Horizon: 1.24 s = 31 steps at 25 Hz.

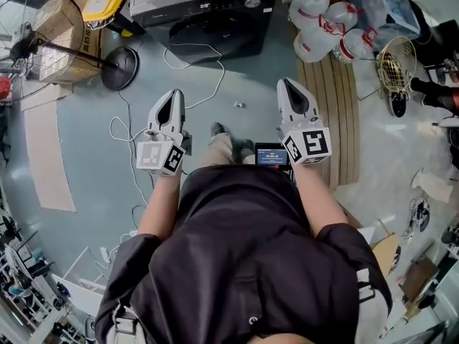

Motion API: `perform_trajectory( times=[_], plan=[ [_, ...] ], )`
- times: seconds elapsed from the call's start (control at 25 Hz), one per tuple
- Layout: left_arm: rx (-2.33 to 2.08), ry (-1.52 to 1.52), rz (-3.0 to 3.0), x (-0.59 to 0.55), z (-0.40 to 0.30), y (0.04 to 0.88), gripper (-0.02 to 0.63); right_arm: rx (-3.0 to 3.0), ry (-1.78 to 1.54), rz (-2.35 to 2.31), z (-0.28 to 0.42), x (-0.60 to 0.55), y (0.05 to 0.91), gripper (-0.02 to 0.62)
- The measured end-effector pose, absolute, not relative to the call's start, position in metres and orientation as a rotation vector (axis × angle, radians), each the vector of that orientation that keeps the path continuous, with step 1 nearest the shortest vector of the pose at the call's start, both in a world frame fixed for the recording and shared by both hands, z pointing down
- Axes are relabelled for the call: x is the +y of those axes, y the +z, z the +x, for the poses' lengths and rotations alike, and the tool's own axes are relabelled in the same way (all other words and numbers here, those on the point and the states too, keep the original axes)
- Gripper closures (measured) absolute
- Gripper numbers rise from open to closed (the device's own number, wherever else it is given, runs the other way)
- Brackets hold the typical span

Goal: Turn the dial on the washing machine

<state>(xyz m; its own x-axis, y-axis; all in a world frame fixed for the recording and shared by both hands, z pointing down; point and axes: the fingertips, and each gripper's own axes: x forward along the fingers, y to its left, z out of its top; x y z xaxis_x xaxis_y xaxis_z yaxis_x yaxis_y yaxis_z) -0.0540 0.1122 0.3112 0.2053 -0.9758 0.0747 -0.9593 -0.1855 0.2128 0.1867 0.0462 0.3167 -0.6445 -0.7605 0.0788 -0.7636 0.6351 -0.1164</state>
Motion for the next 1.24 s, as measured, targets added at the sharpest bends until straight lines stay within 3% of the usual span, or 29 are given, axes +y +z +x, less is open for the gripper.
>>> perform_trajectory(
  times=[0.36,0.88,1.24],
  plan=[
    [-1.775,-0.087,2.308,0.138,-0.068,0.322,0.611,-2.784,0.225,1.273,0.155,0.086,0.324,0.594],
    [-1.852,-0.174,2.297,0.158,-0.153,0.303,0.611,-2.762,0.211,1.294,0.091,0.095,0.323,0.594],
    [-1.810,-0.176,2.313,0.169,-0.148,0.302,0.611,-2.744,0.237,1.323,0.092,0.107,0.323,0.594]
  ],
)
